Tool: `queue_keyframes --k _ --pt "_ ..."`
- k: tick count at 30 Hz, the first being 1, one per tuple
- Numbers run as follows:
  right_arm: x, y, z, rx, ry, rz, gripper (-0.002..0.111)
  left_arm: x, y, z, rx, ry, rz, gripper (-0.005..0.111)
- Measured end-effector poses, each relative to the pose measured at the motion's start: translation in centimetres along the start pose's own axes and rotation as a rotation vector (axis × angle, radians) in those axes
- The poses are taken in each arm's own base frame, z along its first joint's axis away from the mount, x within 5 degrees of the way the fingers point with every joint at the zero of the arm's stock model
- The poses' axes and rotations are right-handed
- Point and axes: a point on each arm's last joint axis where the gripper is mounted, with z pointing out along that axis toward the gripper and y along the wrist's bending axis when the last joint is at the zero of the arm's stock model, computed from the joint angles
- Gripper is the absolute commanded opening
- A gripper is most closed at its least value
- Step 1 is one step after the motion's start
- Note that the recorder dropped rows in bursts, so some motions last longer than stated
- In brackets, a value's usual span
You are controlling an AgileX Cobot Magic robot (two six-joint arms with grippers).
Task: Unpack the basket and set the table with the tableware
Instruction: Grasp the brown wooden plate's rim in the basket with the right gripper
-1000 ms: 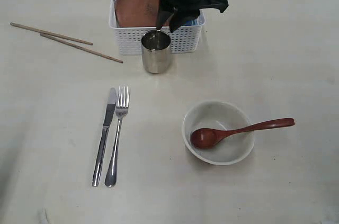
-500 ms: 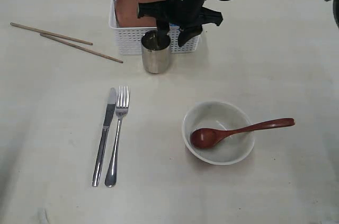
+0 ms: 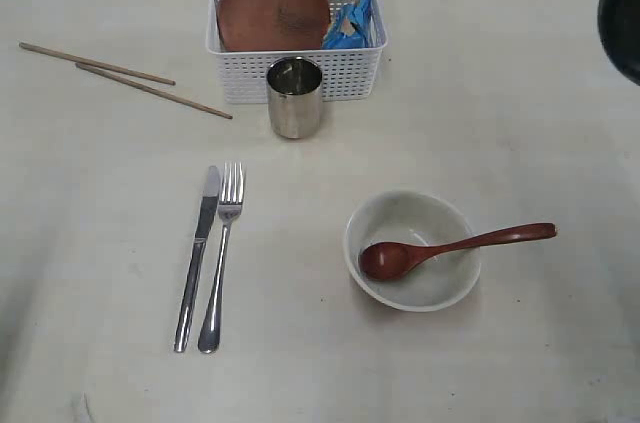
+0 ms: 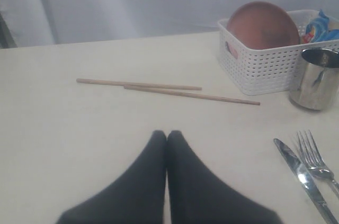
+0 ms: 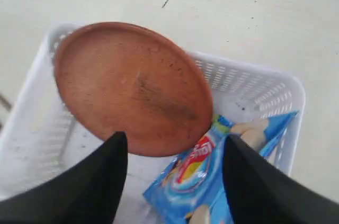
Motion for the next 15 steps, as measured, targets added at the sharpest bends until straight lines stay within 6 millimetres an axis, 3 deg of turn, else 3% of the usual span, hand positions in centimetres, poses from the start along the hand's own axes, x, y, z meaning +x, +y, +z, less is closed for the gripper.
queue_keyframes --k 4,15 --pt "0.2 -1.9 4.5 0.006 0.035 -0.138 0.052 0.0 0.0 0.0 0.0 0.0 0.0 0.0" --pt "1.0 -3.3 8.8 -0.021 0.021 -0.199 0.052 0.0 0.0 0.0 0.0 0.0 0.0 0.0"
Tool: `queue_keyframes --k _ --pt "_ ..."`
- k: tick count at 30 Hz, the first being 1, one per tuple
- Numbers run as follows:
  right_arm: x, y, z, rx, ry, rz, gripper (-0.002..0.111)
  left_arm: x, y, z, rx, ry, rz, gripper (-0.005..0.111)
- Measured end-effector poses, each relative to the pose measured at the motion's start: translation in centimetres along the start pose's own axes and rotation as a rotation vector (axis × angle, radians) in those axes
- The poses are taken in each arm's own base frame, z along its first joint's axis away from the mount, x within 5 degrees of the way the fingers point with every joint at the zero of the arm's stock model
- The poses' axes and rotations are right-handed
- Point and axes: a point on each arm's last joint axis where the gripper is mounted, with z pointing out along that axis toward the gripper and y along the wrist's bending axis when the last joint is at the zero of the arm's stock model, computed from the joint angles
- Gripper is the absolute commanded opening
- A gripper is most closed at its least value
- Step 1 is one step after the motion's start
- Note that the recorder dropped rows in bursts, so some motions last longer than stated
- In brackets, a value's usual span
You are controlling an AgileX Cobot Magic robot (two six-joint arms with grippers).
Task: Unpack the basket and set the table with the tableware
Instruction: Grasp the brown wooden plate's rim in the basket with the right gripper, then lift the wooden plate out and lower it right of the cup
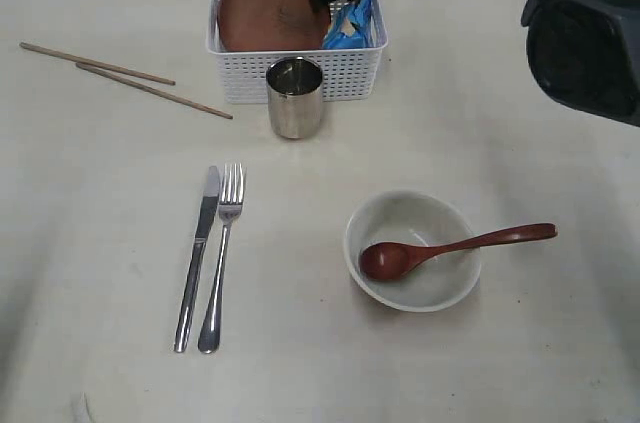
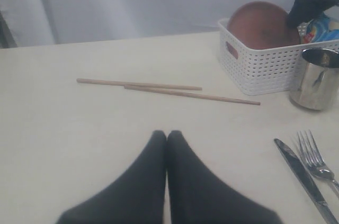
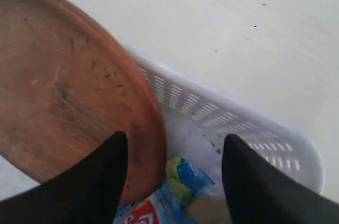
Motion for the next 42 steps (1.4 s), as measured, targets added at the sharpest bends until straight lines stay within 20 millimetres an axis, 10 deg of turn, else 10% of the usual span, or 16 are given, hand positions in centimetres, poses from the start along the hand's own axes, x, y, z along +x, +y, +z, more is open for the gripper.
queue_keyframes --k 14,22,29,42 --pt "0.6 0.9 2.1 -0.108 -0.012 -0.018 0.051 0.0 0.0 0.0 0.0 0.0 0.0 0.0" --pt "0.7 0.9 2.3 -0.122 -0.009 -0.019 -0.001 0.0 0.0 0.0 0.0 0.0 0.0 0.0" --pt "0.2 0.9 1.6 -0.12 -0.035 -0.017 -0.001 0.0 0.0 0.0 0.0 0.0 0.0 0.0" --pt "-2.4 1.0 -5.5 -0.083 -0.12 -0.078 -0.001 0.0 0.0 0.0 0.0 0.0 0.0 0.0"
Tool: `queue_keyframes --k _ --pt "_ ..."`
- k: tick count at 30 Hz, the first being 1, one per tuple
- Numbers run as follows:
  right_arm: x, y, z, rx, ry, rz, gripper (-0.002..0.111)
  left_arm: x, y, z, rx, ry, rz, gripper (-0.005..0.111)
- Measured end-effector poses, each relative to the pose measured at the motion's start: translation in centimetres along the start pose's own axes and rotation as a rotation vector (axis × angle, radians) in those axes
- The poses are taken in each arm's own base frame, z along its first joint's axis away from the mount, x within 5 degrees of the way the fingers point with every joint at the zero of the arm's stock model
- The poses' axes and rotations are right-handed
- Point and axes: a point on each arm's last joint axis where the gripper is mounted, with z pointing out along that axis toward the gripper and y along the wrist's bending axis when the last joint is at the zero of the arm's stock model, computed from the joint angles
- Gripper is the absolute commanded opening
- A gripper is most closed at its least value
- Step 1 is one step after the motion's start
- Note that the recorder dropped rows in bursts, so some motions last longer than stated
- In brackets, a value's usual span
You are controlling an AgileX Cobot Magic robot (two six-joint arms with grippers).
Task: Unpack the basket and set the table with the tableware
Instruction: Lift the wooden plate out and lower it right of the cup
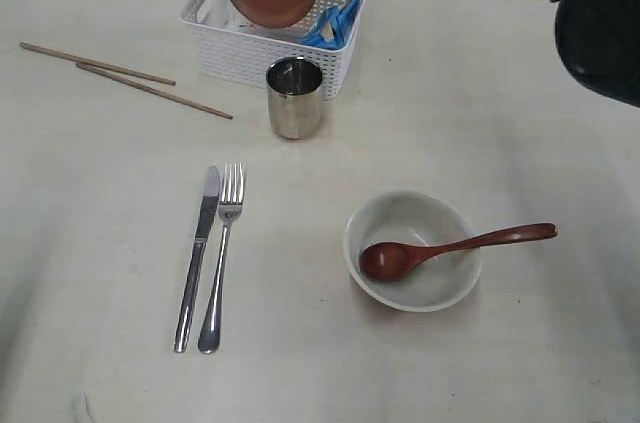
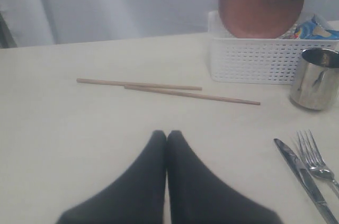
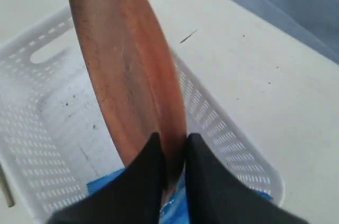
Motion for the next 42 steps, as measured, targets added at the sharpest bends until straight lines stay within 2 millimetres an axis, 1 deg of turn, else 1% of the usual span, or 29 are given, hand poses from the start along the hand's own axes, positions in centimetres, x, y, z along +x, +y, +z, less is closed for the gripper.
queue_keyframes --k 4,7,11,17,19,21,25,26,27,28,29,30,31,32,35,39,42 --pt "-0.6 0.0 -2.7 -0.002 0.016 0.015 -0.001 0.0 0.0 0.0 0.0 0.0 0.0 0.0" --pt "-0.7 -0.9 -4.5 0.017 0.031 0.063 -0.001 0.0 0.0 0.0 0.0 0.0 0.0 0.0" --pt "-0.5 -3.0 -7.1 0.044 0.049 0.15 -0.001 0.0 0.0 0.0 0.0 0.0 0.0 0.0" --pt "0.6 -6.7 -11.3 0.094 0.085 0.286 -0.001 0.0 0.0 0.0 0.0 0.0 0.0 0.0" --pt "1.5 -7.9 -12.3 0.111 0.097 0.334 -0.001 0.0 0.0 0.0 0.0 0.0 0.0 0.0" --pt "2.7 -8.9 -13.0 0.124 0.126 0.379 -0.001 0.0 0.0 0.0 0.0 0.0 0.0 0.0" --pt "6.4 -10.0 -13.5 0.14 0.234 0.459 -0.001 0.0 0.0 0.0 0.0 0.0 0.0 0.0" --pt "7.9 -10.3 -13.9 0.146 0.257 0.489 -0.001 0.0 0.0 0.0 0.0 0.0 0.0 0.0" --pt "8.8 -10.4 -14.0 0.142 0.268 0.51 -0.001 0.0 0.0 0.0 0.0 0.0 0.0 0.0" --pt "10.4 -10.5 -13.9 0.115 0.292 0.559 -0.001 0.0 0.0 0.0 0.0 0.0 0.0 0.0" --pt "11.3 -10.5 -13.6 0.09 0.311 0.578 -0.001 0.0 0.0 0.0 0.0 0.0 0.0 0.0" --pt "13.1 -10.1 -12.4 0.039 0.357 0.611 -0.001 0.0 0.0 0.0 0.0 0.0 0.0 0.0" --pt "13.9 -9.8 -11.8 0.013 0.379 0.619 -0.001 0.0 0.0 0.0 0.0 0.0 0.0 0.0" --pt "15.2 -9.3 -10.8 -0.033 0.403 0.634 -0.001 0.0 0.0 0.0 0.0 0.0 0.0 0.0" --pt "17.3 -8.3 -9.3 -0.087 0.421 0.675 -0.001 0.0 0.0 0.0 0.0 0.0 0.0 0.0" --pt "19.2 -8.0 -7.7 -0.107 0.478 0.705 -0.001 0.0 0.0 0.0 0.0 0.0 0.0 0.0" --pt "19.4 -8.0 -7.2 -0.123 0.479 0.722 -0.001 0.0 0.0 0.0 0.0 0.0 0.0 0.0"
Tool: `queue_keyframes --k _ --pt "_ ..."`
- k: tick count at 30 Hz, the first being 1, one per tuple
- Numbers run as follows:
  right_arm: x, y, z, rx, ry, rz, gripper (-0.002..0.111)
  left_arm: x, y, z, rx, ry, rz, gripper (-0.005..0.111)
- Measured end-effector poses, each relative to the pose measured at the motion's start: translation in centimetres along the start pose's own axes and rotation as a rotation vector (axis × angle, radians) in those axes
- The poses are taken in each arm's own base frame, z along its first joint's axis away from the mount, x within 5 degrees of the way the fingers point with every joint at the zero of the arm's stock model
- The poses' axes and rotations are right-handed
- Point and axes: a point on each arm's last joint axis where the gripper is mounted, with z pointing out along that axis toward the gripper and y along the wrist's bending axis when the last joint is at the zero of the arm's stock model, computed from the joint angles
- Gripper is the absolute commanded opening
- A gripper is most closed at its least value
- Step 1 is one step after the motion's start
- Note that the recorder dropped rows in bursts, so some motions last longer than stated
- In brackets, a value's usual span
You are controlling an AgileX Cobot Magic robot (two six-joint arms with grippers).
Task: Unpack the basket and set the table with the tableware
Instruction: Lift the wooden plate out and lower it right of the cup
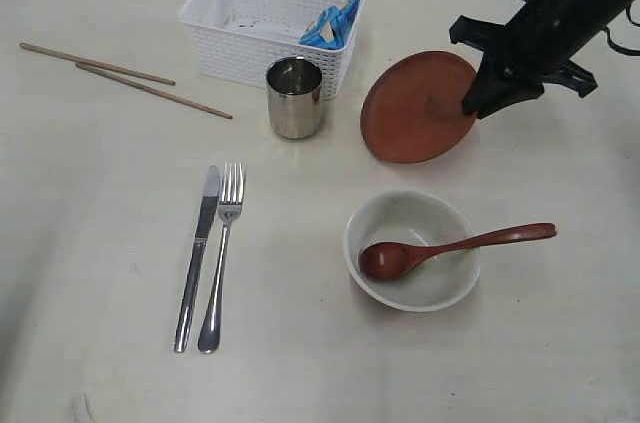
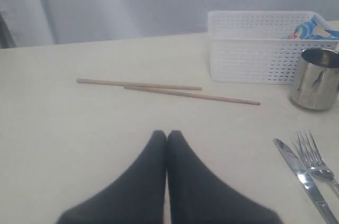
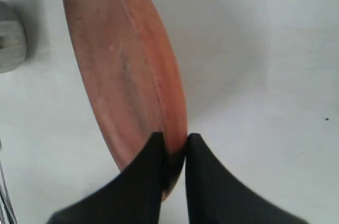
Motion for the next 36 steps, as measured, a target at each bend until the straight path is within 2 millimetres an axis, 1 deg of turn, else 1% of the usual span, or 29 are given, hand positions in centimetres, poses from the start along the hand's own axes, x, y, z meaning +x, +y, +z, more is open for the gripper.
queue_keyframes --k 6,8,9,14,16,22,27,30,33,36 --pt "-0.2 -0.2 0.7 -0.006 0.008 0.001 0.0 0.0 0.0 0.0 0.0 0.0 0.0 0.0" --pt "-0.2 -0.2 0.7 -0.004 0.0 0.0 0.003 0.0 0.0 0.0 0.0 0.0 0.0 0.0" --pt "-0.3 -0.3 0.7 -0.004 -0.001 -0.002 0.008 0.0 0.0 0.0 0.0 0.0 0.0 0.0" --pt "-0.4 -0.4 0.8 0.01 -0.009 -0.007 0.044 0.0 0.0 0.0 0.0 0.0 0.0 0.0" --pt "-0.4 -0.5 0.9 0.014 -0.012 -0.008 0.05 0.0 0.0 0.0 0.0 0.0 0.0 0.0" --pt "-0.7 -0.4 0.7 0.015 -0.027 -0.014 0.05 0.0 0.0 0.0 0.0 0.0 0.0 0.0" --pt "-1.4 0.1 -0.3 0.012 -0.049 -0.035 0.05 0.0 0.0 0.0 0.0 0.0 0.0 0.0" --pt "-1.4 0.3 -0.6 0.006 -0.036 -0.032 0.046 0.0 0.0 0.0 0.0 0.0 0.0 0.0" --pt "-0.9 0.1 0.1 0.031 -0.001 -0.023 0.043 0.0 0.0 0.0 0.0 0.0 0.0 0.0" --pt "-0.3 -0.4 1.9 0.091 0.067 -0.036 0.042 0.0 0.0 0.0 0.0 0.0 0.0 0.0"
